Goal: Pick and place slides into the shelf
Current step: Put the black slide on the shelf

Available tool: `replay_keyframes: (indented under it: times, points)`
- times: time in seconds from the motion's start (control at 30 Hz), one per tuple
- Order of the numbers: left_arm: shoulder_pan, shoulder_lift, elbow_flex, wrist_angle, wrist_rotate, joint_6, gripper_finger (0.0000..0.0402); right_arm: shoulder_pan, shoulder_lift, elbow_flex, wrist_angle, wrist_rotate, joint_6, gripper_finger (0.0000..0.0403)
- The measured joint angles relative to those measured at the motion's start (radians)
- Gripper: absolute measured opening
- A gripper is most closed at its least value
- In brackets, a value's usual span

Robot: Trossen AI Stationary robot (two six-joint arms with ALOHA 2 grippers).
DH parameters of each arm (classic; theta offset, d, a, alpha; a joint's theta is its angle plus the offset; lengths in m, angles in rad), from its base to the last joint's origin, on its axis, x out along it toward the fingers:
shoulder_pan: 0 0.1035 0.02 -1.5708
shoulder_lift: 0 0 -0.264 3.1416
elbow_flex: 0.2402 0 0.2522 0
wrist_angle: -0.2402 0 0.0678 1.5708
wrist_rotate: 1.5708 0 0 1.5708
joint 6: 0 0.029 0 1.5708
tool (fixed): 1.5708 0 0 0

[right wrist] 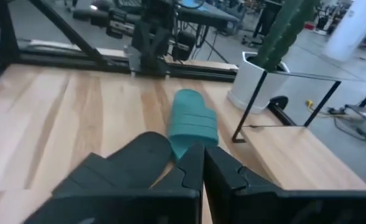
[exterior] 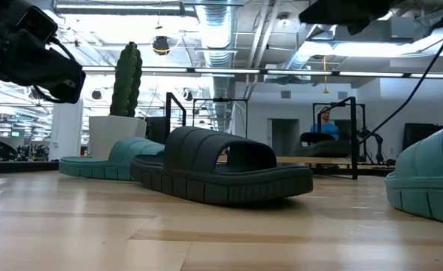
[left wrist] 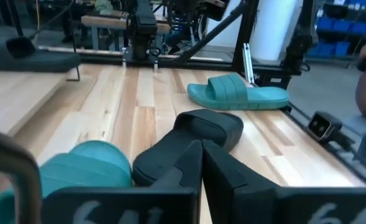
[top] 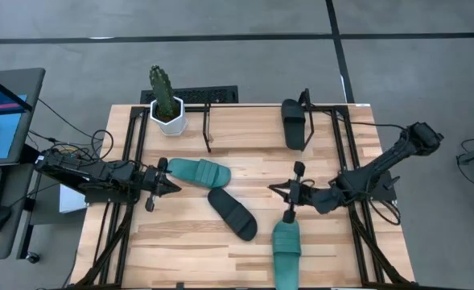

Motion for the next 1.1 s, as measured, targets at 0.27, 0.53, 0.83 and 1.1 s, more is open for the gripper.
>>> replay_keyframes:
  times: [0.27,0.53,0.83,1.1]
  points:
    - [0.0,0.0,0.0,0.0,0.0,-0.001,0.0,0.075,0.0,0.001,-0.073,0.111,0.136,0.0]
    - [0.0,0.0,-0.001,0.032,-0.009,-0.01,0.0,0.064,0.0,0.001,-0.077,0.111,0.18,0.0]
    - [0.0,0.0,-0.001,0.22,0.05,-0.106,0.0,0.083,0.074,0.0,-0.193,0.094,0.427,0.0]
    - [-0.001,0.0,0.0,0.239,-0.141,-0.169,0.0,0.053,0.165,0.012,-0.191,0.093,0.448,0.0]
